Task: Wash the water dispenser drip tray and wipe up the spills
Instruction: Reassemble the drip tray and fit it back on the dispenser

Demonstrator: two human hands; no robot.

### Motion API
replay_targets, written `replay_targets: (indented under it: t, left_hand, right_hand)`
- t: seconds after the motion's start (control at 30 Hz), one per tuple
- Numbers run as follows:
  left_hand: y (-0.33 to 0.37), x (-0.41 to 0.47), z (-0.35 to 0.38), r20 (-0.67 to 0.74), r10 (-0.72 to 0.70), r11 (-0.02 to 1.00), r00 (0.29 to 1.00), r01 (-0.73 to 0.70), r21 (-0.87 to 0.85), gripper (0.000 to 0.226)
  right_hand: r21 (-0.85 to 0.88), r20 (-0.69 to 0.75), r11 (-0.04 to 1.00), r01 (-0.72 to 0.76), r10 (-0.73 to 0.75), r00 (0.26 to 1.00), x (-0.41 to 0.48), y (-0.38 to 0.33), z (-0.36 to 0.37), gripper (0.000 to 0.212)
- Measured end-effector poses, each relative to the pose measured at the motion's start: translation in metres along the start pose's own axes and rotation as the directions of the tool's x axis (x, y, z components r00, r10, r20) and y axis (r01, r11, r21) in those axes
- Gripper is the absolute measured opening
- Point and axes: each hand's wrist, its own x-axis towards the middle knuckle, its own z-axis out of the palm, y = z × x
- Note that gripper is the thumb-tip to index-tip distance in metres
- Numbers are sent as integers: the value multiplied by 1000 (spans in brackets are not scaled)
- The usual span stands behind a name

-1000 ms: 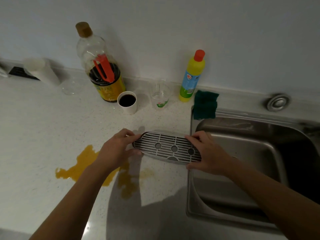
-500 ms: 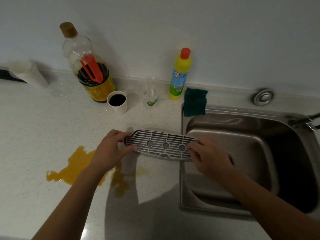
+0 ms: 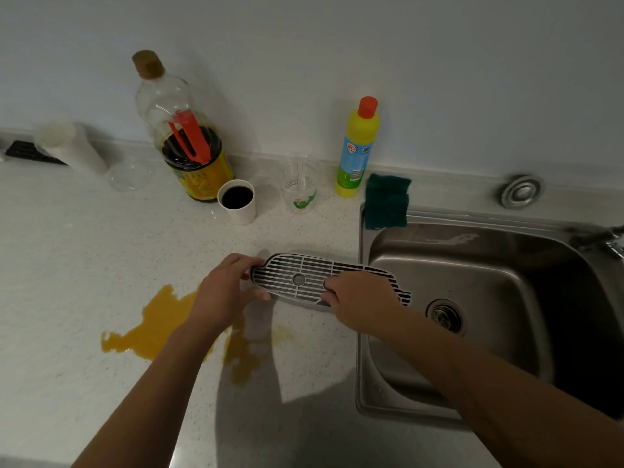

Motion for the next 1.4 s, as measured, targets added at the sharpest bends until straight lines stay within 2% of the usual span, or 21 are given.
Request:
replay_targets:
  t: [0.1,0.3,0.47,0.6,0.67,0.77,0.83,0.9,0.93,0.97,1.0,1.03,1.07,1.1,1.13,1.17,1.27,1.33,1.4]
  left_hand:
    - [0,1,-1,10,3,1000,1000,-3,-1,65]
    - [-1,1,0,8,5,1000,1000,-5,-2,67]
    - [-3,2,-1,18,12,1000,1000,-12,12,66]
    - [-2,2,-1,41,-8,1000,999,8,-15,67]
    - [-2,1,-3,71,-17,997,997,23,-78,67]
    - [1,-1,-7,68,-126,969,990,137,-205,63]
    - [3,-2,-5,19,-232,947,973,230,-223,57]
    - [7,-3,1,-31,-267,953,963,259,-160,48]
    - [9,-4,4,-48,-260,959,964,253,-126,41]
    - [12,-4,7,-55,-251,964,966,245,-106,34]
    - [14,-4,10,-54,-251,965,966,245,-99,31]
    - [16,-4,12,-56,-260,962,964,255,-94,31]
    - [18,-4,15,-64,-275,959,959,269,-89,32]
    - [20,-4,17,-76,-291,955,954,284,-91,32]
    - [22,-4,18,-86,-310,948,947,301,-101,32]
    - [24,-5,19,-90,-329,941,940,319,-110,33]
    - [36,-13,19,-100,-360,926,927,342,-161,31]
    - [45,-23,15,-127,-382,893,916,330,-305,28]
    - [52,-34,12,-79,-444,770,893,335,-544,27]
  right_hand:
    - [16,48,999,-28,27,998,2,-1,-3,27]
    - [14,-1,999,36,-36,999,1,-2,-4,23]
    - [12,117,1000,-18,17,993,7,-3,-4,21]
    - [-116,211,993,37,-12,977,15,-7,-9,23]
    - [-29,207,1000,-11,17,978,13,-6,-13,23]
    - [352,60,933,-80,63,996,-5,6,-12,16]
    - [505,-116,856,-109,193,974,-30,21,-7,21]
    - [473,-323,853,-221,401,857,-53,37,1,27]
    - [456,-366,828,-328,510,779,-62,45,6,31]
    - [485,-307,754,-444,622,721,-66,51,12,38]
    - [564,-143,630,-533,711,688,-68,54,17,43]
    - [675,90,448,-586,739,668,-67,55,20,41]
    - [771,305,221,-597,695,651,-66,53,21,35]
    - [809,448,17,-588,629,635,-65,51,22,32]
    - [827,499,-103,-553,588,637,-65,50,23,31]
    - [845,495,-148,-514,579,647,-65,51,24,32]
    - [895,424,-169,-412,605,674,-75,58,21,30]
    - [915,390,-175,-364,615,685,-87,63,16,28]
    - [931,351,-148,-334,614,707,-102,64,8,28]
